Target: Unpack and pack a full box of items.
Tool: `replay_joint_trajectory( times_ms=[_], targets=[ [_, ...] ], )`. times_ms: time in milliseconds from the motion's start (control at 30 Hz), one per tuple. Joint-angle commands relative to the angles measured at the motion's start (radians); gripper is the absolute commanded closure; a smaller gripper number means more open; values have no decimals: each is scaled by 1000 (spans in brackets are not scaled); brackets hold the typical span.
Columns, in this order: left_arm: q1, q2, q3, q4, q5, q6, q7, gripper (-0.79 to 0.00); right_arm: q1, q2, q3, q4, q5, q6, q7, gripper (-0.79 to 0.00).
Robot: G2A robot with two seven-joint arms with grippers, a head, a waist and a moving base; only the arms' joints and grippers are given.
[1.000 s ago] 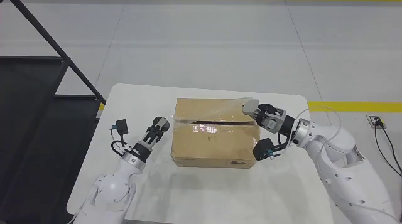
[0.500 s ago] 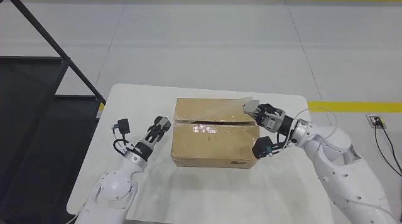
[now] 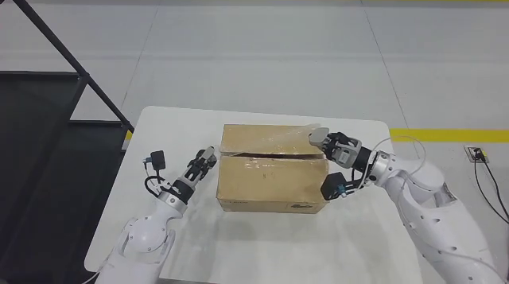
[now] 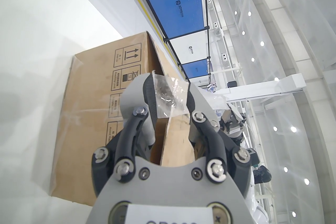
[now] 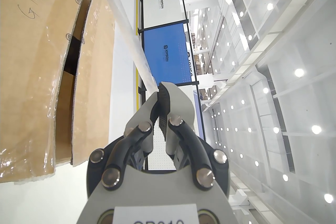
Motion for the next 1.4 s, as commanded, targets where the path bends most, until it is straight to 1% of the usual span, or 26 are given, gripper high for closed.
replay_joint_trajectory(
  times_ms=[0, 333, 467, 567, 733, 1000, 1167, 1367],
  targets=[
    [1, 0, -2, 1, -1, -1, 0, -357, 0, 1, 2, 3, 2, 1, -2, 0],
    [-2, -2, -10, 0, -3, -1, -3, -351, -21, 5, 6, 7, 17, 20, -11, 0],
    [-3, -3, -14, -3, -5, -1, -5, -345, -37, 8, 18, -10, 49, 35, -44, 0],
    [-2, -3, -17, -6, -5, -2, -7, -339, -49, 12, 32, -31, 64, 31, -59, 0],
    [0, -3, -28, -9, -13, -7, -5, -339, -67, 20, 45, -63, 46, 20, -63, 0],
    [5, -2, -50, -18, -28, -6, -5, -332, -77, 26, 50, -72, 41, 4, -72, 0],
    [-4, -2, -43, -7, -33, 9, -45, -317, -86, 29, 55, -74, 46, 9, -72, 0],
    [-2, -2, -42, -14, -78, -16, -110, -320, -95, 32, 59, -76, 52, 13, -86, 0]
  ],
)
